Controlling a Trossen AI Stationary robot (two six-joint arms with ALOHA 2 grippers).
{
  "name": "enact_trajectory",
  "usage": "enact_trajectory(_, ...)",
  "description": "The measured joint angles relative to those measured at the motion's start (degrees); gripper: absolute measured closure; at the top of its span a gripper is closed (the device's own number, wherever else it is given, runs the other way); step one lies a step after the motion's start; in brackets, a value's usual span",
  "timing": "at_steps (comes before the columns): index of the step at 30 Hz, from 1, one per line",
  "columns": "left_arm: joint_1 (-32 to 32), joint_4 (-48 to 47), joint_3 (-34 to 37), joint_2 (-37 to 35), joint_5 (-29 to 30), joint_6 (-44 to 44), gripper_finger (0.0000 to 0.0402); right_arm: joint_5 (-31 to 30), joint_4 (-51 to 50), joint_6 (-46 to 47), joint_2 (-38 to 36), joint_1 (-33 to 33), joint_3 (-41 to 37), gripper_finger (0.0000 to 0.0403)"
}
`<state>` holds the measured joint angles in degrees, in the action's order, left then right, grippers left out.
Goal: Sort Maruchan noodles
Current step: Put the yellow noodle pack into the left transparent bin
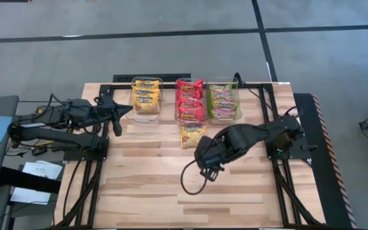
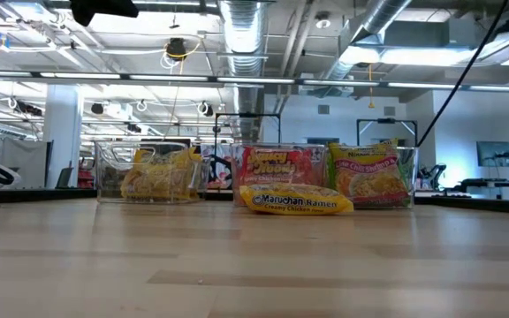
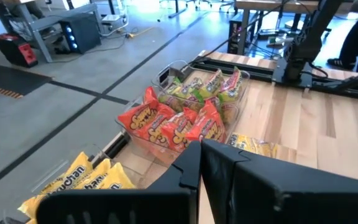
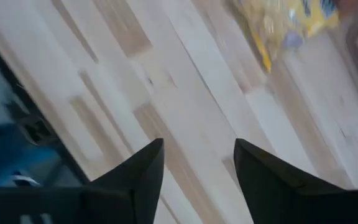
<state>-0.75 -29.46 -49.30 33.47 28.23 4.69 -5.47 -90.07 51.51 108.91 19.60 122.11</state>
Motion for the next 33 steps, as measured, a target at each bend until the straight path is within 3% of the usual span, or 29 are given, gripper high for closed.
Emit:
enact_trajectory(10, 0.02, -3.19, 0.0, 0.0, -1.06, 0.5, 0.0401, 4.1, 0.72, -0.83, 0.08, -0.47, -14.33, 0.0181)
enact_trajectory(17, 0.02, -3.25, 0.0, 0.0, -1.06, 0.55, 0.0401, 4.14, 5.6, -8.56, 0.08, -3.74, -22.48, 0.0184)
enact_trajectory(23, 0.02, -3.25, 0.0, 0.0, -1.06, 0.68, 0.0401, 4.1, 4.1, -15.42, -0.7, -7.76, -28.42, 0.0184)
enact_trajectory(28, 0.02, -3.25, -0.02, 0.0, -1.01, 0.7, 0.0401, 4.01, 4.72, -16.33, -6.74, -10.3, -37.54, 0.0184)
enact_trajectory(33, 0.02, -3.22, -0.02, 0.0, -0.99, 0.7, 0.0401, 4.2, 13.44, -10.18, -18.33, -11.96, -51.07, 0.0185)
